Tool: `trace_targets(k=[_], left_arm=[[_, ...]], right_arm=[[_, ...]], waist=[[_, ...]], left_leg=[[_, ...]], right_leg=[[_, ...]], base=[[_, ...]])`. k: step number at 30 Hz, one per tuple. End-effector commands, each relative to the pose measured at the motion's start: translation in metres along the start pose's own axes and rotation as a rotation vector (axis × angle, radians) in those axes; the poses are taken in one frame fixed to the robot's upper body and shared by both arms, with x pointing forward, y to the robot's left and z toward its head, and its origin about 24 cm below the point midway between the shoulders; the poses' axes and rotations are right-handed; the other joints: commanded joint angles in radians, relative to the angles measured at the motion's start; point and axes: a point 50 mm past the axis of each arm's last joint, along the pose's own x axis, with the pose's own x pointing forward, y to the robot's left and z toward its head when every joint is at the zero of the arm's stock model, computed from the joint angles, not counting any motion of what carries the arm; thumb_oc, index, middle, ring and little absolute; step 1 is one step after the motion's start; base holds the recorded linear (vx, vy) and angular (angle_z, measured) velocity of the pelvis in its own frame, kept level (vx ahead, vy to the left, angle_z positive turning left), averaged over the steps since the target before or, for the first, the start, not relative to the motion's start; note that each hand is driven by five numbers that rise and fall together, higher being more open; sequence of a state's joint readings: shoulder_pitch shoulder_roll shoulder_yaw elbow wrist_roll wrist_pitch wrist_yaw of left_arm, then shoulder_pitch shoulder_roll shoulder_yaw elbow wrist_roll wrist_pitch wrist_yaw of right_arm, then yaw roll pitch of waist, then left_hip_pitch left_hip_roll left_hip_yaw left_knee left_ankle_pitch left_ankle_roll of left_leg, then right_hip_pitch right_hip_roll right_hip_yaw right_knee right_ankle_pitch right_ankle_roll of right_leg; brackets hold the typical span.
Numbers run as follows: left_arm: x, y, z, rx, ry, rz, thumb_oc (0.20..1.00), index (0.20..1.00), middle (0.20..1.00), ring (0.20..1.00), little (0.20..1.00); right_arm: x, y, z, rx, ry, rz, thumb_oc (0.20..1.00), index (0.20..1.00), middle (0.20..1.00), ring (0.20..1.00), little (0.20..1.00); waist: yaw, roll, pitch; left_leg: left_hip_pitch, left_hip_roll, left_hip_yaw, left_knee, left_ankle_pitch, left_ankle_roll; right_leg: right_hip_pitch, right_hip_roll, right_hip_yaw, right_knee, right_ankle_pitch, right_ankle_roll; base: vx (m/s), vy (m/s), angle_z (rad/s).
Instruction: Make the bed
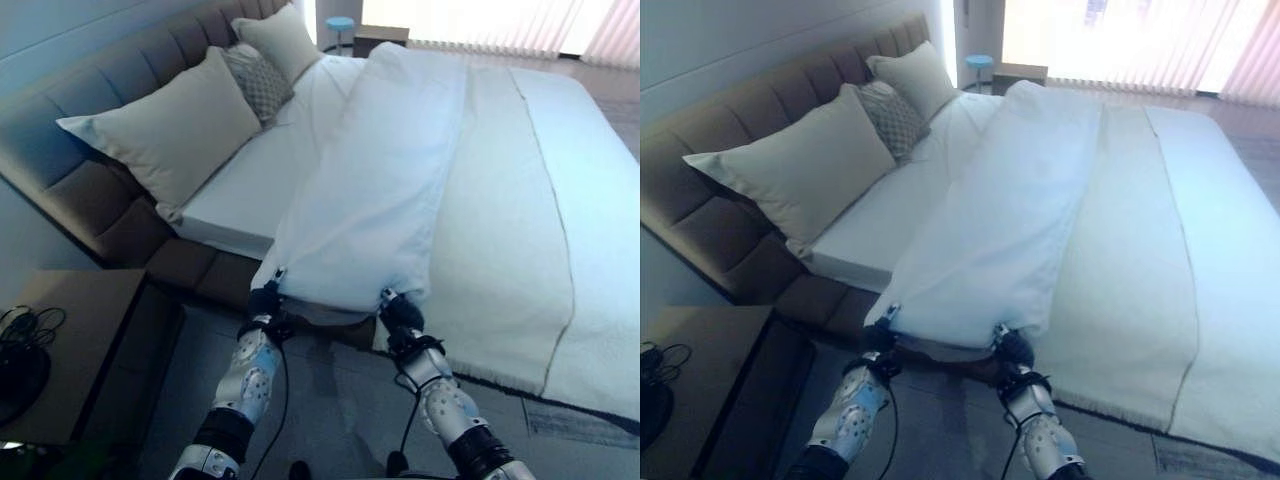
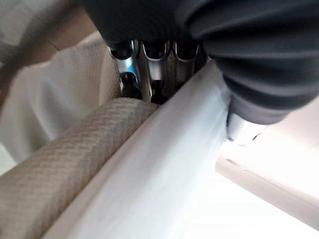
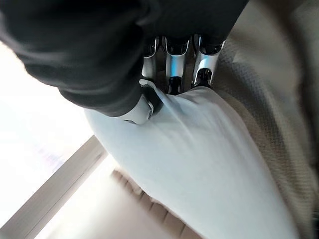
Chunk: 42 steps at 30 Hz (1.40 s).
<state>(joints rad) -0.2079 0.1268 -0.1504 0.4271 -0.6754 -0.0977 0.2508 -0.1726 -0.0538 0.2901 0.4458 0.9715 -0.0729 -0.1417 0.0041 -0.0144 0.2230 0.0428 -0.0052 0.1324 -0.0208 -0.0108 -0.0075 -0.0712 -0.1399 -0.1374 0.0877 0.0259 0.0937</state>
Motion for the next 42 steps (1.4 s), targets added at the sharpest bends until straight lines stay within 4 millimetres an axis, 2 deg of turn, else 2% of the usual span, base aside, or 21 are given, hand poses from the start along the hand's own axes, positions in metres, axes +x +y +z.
trace_targets(k=[1, 2, 5, 6, 13, 14, 15, 18, 21, 23, 24, 25, 26, 28, 30, 31, 37, 39, 40, 41, 42], left_arm=[[-0.005, 0.081, 0.068, 0.067, -0.28, 0.242, 0.2, 0.2, 0.2, 0.2, 0.2], [-0.002, 0.082, 0.063, 0.042, -0.256, 0.259, 0.2, 0.2, 0.2, 0.2, 0.2], [0.003, 0.078, 0.056, 0.037, -0.229, 0.267, 0.2, 0.2, 0.2, 0.2, 0.2], [0.006, 0.081, 0.051, 0.039, -0.205, 0.301, 0.2, 0.2, 0.2, 0.2, 0.2], [0.021, 0.08, 0.041, 0.101, -0.125, 0.352, 0.203, 0.203, 0.203, 0.203, 0.203], [0.025, 0.083, 0.034, 0.197, -0.072, 0.389, 0.671, 0.671, 0.671, 0.671, 0.671], [0.026, 0.083, 0.035, 0.197, -0.073, 0.388, 1.0, 1.0, 1.0, 1.0, 1.0], [0.032, 0.085, 0.025, 0.318, 0.022, 0.408, 1.0, 1.0, 1.0, 1.0, 1.0], [0.03, 0.092, 0.015, 0.362, 0.094, 0.435, 1.0, 1.0, 1.0, 1.0, 1.0], [0.02, 0.107, -0.001, 0.376, 0.165, 0.468, 1.0, 1.0, 1.0, 1.0, 1.0], [0.02, 0.107, -0.001, 0.376, 0.165, 0.468, 1.0, 1.0, 1.0, 1.0, 1.0], [0.012, 0.114, -0.013, 0.404, 0.218, 0.473, 1.0, 1.0, 1.0, 1.0, 1.0], [0.012, 0.114, -0.014, 0.404, 0.219, 0.473, 1.0, 1.0, 1.0, 1.0, 1.0], [-0.012, 0.134, -0.042, 0.425, 0.35, 0.508, 1.0, 1.0, 1.0, 1.0, 1.0], [-0.02, 0.14, -0.051, 0.429, 0.388, 0.52, 1.0, 1.0, 1.0, 1.0, 1.0], [-0.033, 0.149, -0.06, 0.411, 0.421, 0.546, 1.0, 1.0, 1.0, 1.0, 1.0], [-0.044, 0.155, -0.066, 0.337, 0.406, 0.553, 1.0, 1.0, 1.0, 1.0, 1.0], [-0.04, 0.152, -0.059, 0.33, 0.365, 0.53, 1.0, 1.0, 1.0, 1.0, 1.0], [-0.031, 0.142, -0.048, 0.298, 0.295, 0.477, 1.0, 1.0, 1.0, 1.0, 1.0], [-0.03, 0.142, -0.048, 0.298, 0.295, 0.477, 1.0, 1.0, 1.0, 1.0, 1.0], [-0.023, 0.131, -0.039, 0.28, 0.245, 0.416, 1.0, 1.0, 1.0, 1.0, 1.0]], right_arm=[[-0.01, -0.053, 0.023, -0.082, -0.076, -0.171, 0.2, 0.2, 0.2, 0.2, 0.2], [-0.01, -0.056, 0.018, -0.07, -0.054, -0.187, 0.2, 0.2, 0.2, 0.2, 0.2], [-0.008, -0.061, 0.016, -0.102, -0.041, -0.224, 0.2, 0.2, 0.2, 0.2, 0.2], [-0.001, -0.058, 0.018, -0.124, -0.044, -0.235, 0.2, 0.2, 0.2, 0.2, 0.2], [0.015, -0.056, 0.031, -0.21, -0.061, -0.312, 0.2, 0.2, 0.2, 0.2, 0.2], [0.02, -0.062, 0.03, -0.268, -0.025, -0.361, 0.438, 0.438, 0.438, 0.438, 0.438], [0.02, -0.062, 0.031, -0.268, -0.026, -0.36, 1.0, 1.0, 1.0, 1.0, 1.0], [0.029, -0.068, 0.041, -0.356, 0.001, -0.438, 1.0, 1.0, 1.0, 1.0, 1.0], [0.024, -0.087, 0.042, -0.484, 0.066, -0.518, 1.0, 1.0, 1.0, 1.0, 1.0], [0.009, -0.114, 0.039, -0.551, 0.126, -0.591, 1.0, 1.0, 1.0, 1.0, 1.0], [0.009, -0.115, 0.039, -0.551, 0.126, -0.591, 1.0, 1.0, 1.0, 1.0, 1.0], [-0.006, -0.137, 0.036, -0.56, 0.171, -0.657, 1.0, 1.0, 1.0, 1.0, 1.0], [-0.006, -0.137, 0.036, -0.56, 0.171, -0.658, 1.0, 1.0, 1.0, 1.0, 1.0], [-0.033, -0.17, 0.032, -0.572, 0.231, -0.771, 1.0, 1.0, 1.0, 1.0, 1.0], [-0.04, -0.177, 0.032, -0.57, 0.24, -0.8, 1.0, 1.0, 1.0, 1.0, 1.0], [-0.052, -0.188, 0.032, -0.548, 0.226, -0.832, 1.0, 1.0, 1.0, 1.0, 1.0], [-0.056, -0.187, 0.044, -0.47, 0.108, -0.794, 1.0, 1.0, 1.0, 1.0, 1.0], [-0.05, -0.179, 0.049, -0.477, 0.064, -0.75, 1.0, 1.0, 1.0, 1.0, 1.0], [-0.041, -0.165, 0.059, -0.507, 0.009, -0.672, 1.0, 1.0, 1.0, 1.0, 1.0], [-0.041, -0.165, 0.059, -0.507, 0.009, -0.672, 1.0, 1.0, 1.0, 1.0, 1.0], [-0.034, -0.153, 0.065, -0.539, -0.022, -0.607, 1.0, 1.0, 1.0, 1.0, 1.0]], waist=[[0.051, -0.02, 0.021], [0.057, -0.029, 0.041], [0.061, -0.023, 0.061], [0.065, -0.021, 0.085], [0.054, -0.005, 0.147], [0.052, -0.004, 0.163], [0.052, -0.004, 0.164], [0.051, -0.004, 0.181], [0.047, 0.001, 0.181], [0.035, 0.008, 0.171], [0.035, 0.008, 0.171], [0.027, 0.015, 0.161], [0.027, 0.015, 0.162], [0.012, 0.03, 0.138], [0.009, 0.034, 0.126], [-0.002, 0.041, 0.108], [-0.03, 0.056, 0.069], [-0.036, 0.055, 0.058], [-0.042, 0.049, 0.045], [-0.042, 0.049, 0.043], [-0.039, 0.037, 0.04]], left_leg=[[-0.139, -0.022, -0.021, 0.036, 0.002, -0.008], [-0.192, -0.035, -0.037, 0.04, 0.016, -0.013], [-0.234, -0.035, -0.044, 0.025, 0.042, -0.024], [-0.264, -0.028, -0.048, 0.012, 0.058, -0.029], [-0.359, -0.022, -0.069, -0.018, 0.115, -0.047], [-0.382, -0.02, -0.07, -0.016, 0.12, -0.051], [-0.382, -0.02, -0.071, -0.016, 0.12, -0.051], [-0.404, -0.015, -0.072, -0.001, 0.119, -0.055], [-0.394, -0.015, -0.07, 0.002, 0.114, -0.054], [-0.371, -0.019, -0.066, -0.015, 0.113, -0.055], [-0.37, -0.019, -0.066, -0.015, 0.114, -0.055], [-0.349, -0.021, -0.063, -0.027, 0.112, -0.055], [-0.348, -0.021, -0.063, -0.028, 0.112, -0.055], [-0.301, -0.024, -0.058, -0.043, 0.103, -0.053], [-0.286, -0.024, -0.055, -0.047, 0.101, -0.052], [-0.242, -0.025, -0.048, -0.052, 0.086, -0.049], [-0.156, -0.016, -0.039, -0.036, 0.06, -0.051], [-0.124, -0.009, -0.038, -0.017, 0.043, -0.053], [-0.115, -0.001, -0.034, 0.045, 0.022, -0.061], [-0.119, -0.001, -0.034, 0.046, 0.023, -0.061], [-0.119, 0.003, -0.032, 0.119, 0.01, -0.068]], right_leg=[[-0.062, 0.003, -0.021, 0.019, 0.012, 0.032], [-0.071, 0.02, -0.003, -0.026, 0.011, 0.018], [-0.097, 0.034, -0.002, -0.064, 0.028, 0.011], [-0.126, 0.04, -0.013, -0.088, 0.05, 0.013], [-0.22, 0.055, -0.032, -0.113, 0.073, 0.007], [-0.239, 0.055, -0.043, -0.119, 0.08, 0.008], [-0.239, 0.055, -0.044, -0.119, 0.08, 0.008], [-0.255, 0.058, -0.041, -0.121, 0.088, 0.009], [-0.247, 0.06, -0.032, -0.123, 0.087, 0.009], [-0.232, 0.061, -0.026, -0.13, 0.078, 0.008], [-0.232, 0.061, -0.026, -0.13, 0.078, 0.008], [-0.217, 0.061, -0.024, -0.131, 0.068, 0.006], [-0.216, 0.061, -0.024, -0.132, 0.068, 0.006], [-0.18, 0.062, -0.02, -0.131, 0.049, 0.002], [-0.168, 0.063, -0.019, -0.132, 0.045, 0.001], [-0.132, 0.066, -0.015, -0.126, 0.025, -0.001], [-0.073, 0.076, 0.002, -0.066, -0.034, -0.017], [-0.043, 0.081, 0.009, -0.043, -0.056, -0.026], [-0.014, 0.085, 0.012, -0.034, -0.068, -0.033], [-0.017, 0.085, 0.012, -0.036, -0.066, -0.033], [0.017, 0.088, 0.011, -0.038, -0.073, -0.041]], base=[[-0.11, -0.012, -0.18], [-0.11, -0.012, 0.11], [-0.07, -0.023, 0.39], [-0.06, -0.032, 0.17], [-0.02, -0.047, 0.08], [0.0, -0.051, 0.19], [0.01, -0.063, 0.21], [0.01, -0.039, 0.17], [0.04, -0.019, 0.04], [0.06, -0.015, -0.01], [0.08, -0.019, 0.02], [0.04, -0.012, 0.04], [0.06, -0.015, 0.07], [0.11, -0.006, 0.1], [0.1, -0.008, 0.04], [0.1, -0.029, 0.01], [0.08, -0.044, 0.0], [0.06, -0.133, -0.03], [0.03, -0.135, 0.0], [0.03, -0.178, 0.06], [0.01, -0.082, 0.08]])
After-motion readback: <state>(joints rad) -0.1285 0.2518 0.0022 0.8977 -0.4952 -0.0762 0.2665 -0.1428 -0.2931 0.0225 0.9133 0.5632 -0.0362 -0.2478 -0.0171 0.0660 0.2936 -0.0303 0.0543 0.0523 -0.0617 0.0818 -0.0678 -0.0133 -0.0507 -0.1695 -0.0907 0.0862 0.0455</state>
